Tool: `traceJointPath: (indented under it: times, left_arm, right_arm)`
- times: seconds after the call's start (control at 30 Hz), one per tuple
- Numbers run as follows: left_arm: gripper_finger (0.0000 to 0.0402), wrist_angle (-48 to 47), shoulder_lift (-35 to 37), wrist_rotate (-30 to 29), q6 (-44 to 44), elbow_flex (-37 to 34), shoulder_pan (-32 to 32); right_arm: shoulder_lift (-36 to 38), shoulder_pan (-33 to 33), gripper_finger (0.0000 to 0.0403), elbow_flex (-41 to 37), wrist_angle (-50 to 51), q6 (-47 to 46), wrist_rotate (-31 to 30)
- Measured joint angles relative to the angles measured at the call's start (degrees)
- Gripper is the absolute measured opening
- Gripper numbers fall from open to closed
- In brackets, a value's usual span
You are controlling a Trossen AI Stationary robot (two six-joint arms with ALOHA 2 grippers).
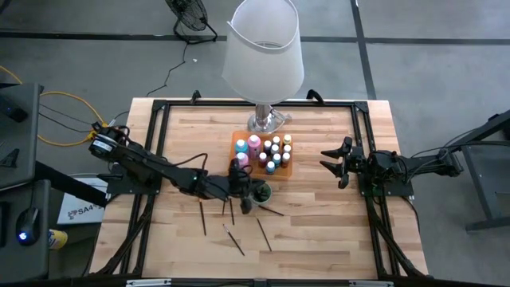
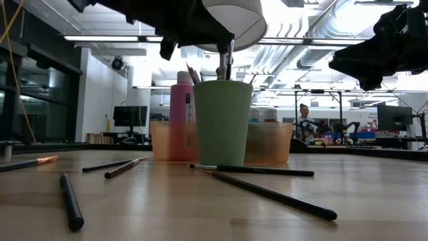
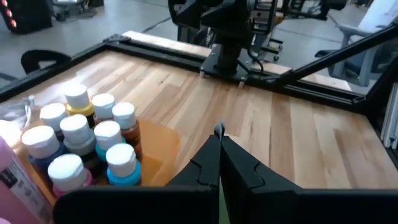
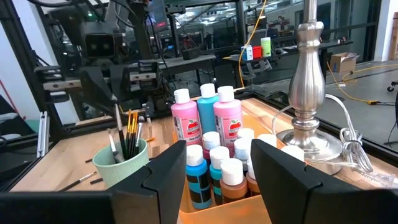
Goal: Pick & Place Paint Supplies
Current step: Put the gray paintbrushes into the green cup, then put the orange paintbrushes into the green cup
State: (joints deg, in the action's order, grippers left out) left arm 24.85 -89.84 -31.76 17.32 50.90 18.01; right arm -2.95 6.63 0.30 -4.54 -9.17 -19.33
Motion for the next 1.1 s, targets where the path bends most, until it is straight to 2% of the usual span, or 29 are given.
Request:
traceJointPath:
  times: [0.2,0.3,0.63,0.73,0.83,0.93,1.1]
  left_arm:
    - [0.0001,4.4,0.02,1.08,-1.35,-2.91,-0.01]
    - [0.0015,5.7,0.05,1.15,-4.0,-2.91,-0.01]
    - [0.0155,4.88,4.38,3.04,-11.17,-2.91,0.01]
    - [0.018,2.25,7.86,4.46,-12.59,-2.93,0.26]
    - [0.0188,-5.96,12.95,4.73,-12.15,-2.91,0.54]
    - [0.0185,-18.74,19.24,4.21,-3.25,-2.91,0.52]
    - [0.0169,-47.68,29.72,4.0,30.78,-2.88,0.53]
  right_arm:
    - [-0.01,-0.01,0.0174,0.01,0.0,0.0,0.0]
    - [-0.01,0.0,0.0174,0.0,0.0,0.0,0.0]
    - [-0.01,-0.02,0.0174,0.0,0.0,0.0,0.0]
    - [-0.01,0.0,0.0174,0.02,0.0,0.0,0.0]
    - [-0.01,-0.01,0.0174,0.0,0.0,0.0,0.0]
    - [-0.01,0.0,0.0174,0.0,0.0,0.0,0.0]
    - [-0.01,0.0,0.0174,0.01,0.02,0.0,0.0]
